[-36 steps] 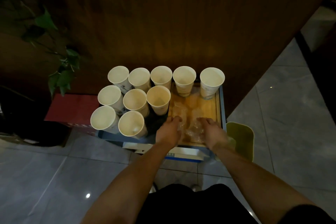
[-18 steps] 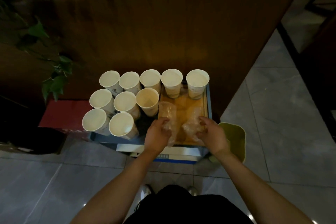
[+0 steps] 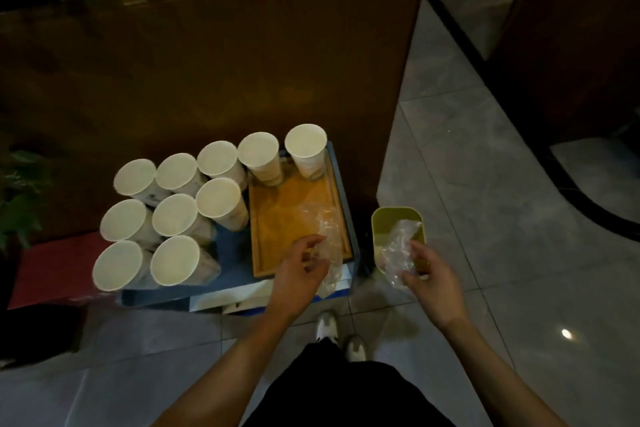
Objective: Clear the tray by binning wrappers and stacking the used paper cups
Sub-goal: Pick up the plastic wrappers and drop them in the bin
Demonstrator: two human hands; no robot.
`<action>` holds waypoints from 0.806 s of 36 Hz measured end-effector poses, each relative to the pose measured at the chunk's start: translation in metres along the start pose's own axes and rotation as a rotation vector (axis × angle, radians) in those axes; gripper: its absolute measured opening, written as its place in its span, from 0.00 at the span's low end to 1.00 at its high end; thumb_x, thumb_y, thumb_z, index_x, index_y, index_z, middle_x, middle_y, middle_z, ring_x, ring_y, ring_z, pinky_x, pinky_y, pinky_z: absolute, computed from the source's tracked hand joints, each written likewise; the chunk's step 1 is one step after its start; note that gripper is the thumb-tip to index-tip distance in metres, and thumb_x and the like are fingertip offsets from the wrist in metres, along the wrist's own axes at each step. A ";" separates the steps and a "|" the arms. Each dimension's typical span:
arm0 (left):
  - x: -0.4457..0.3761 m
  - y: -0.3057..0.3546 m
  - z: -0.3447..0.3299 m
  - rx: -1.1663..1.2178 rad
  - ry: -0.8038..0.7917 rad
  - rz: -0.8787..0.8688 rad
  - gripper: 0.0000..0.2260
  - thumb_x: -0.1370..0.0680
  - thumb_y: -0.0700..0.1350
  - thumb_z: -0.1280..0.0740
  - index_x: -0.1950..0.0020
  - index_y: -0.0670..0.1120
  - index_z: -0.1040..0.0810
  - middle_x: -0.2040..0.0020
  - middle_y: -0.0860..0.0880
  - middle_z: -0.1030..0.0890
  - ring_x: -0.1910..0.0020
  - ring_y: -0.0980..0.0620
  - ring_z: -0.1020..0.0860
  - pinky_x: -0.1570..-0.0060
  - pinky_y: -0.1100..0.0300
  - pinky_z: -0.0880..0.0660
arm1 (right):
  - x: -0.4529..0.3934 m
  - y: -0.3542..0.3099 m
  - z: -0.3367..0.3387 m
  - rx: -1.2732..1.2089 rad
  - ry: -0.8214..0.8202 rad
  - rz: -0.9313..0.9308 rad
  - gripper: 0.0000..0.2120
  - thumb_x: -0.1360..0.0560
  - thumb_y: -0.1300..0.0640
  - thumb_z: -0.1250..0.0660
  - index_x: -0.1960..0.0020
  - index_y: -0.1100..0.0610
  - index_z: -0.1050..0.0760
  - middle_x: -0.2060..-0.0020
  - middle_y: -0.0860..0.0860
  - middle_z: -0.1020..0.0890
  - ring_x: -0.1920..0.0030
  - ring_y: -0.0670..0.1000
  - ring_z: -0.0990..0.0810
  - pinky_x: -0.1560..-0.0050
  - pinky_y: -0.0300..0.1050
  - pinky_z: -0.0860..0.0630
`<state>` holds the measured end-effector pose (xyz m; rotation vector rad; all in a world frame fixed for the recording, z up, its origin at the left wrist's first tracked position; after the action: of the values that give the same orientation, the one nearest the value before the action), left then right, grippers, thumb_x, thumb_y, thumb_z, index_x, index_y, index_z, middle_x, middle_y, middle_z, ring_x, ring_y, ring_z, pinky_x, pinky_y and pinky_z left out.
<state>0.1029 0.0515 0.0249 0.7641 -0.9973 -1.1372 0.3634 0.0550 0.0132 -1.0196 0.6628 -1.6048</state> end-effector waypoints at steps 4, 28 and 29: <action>-0.006 0.007 -0.013 0.027 -0.054 -0.027 0.18 0.23 0.42 0.30 0.44 0.65 0.28 0.40 0.56 0.24 0.46 0.62 0.23 0.54 0.74 0.25 | 0.010 0.014 0.008 -0.022 0.041 -0.063 0.27 0.29 0.59 0.27 0.32 0.49 0.29 0.45 0.49 0.20 0.53 0.46 0.20 0.56 0.40 0.25; -0.027 -0.007 -0.090 0.029 -0.448 -0.014 0.19 0.23 0.45 0.30 0.40 0.67 0.27 0.41 0.62 0.24 0.44 0.67 0.25 0.51 0.71 0.25 | 0.021 0.054 0.019 -0.008 0.253 -0.257 0.26 0.31 0.61 0.24 0.35 0.49 0.26 0.49 0.45 0.21 0.58 0.42 0.21 0.63 0.25 0.28; -0.028 -0.009 -0.096 0.025 -0.449 -0.018 0.19 0.23 0.44 0.30 0.40 0.66 0.26 0.41 0.61 0.24 0.44 0.65 0.24 0.51 0.70 0.24 | 0.020 0.059 0.019 -0.006 0.248 -0.267 0.26 0.31 0.61 0.24 0.35 0.49 0.26 0.49 0.45 0.21 0.58 0.42 0.21 0.63 0.25 0.28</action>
<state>0.1852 0.0760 -0.0268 0.5460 -1.3812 -1.3458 0.4079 0.0212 -0.0214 -0.9517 0.7194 -1.9864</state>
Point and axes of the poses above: each hand's wrist, its own x-axis away from the middle knuckle, its own z-axis out of the back of the hand, y = z × x, the point moved 4 cm from there along -x, towards the middle knuckle
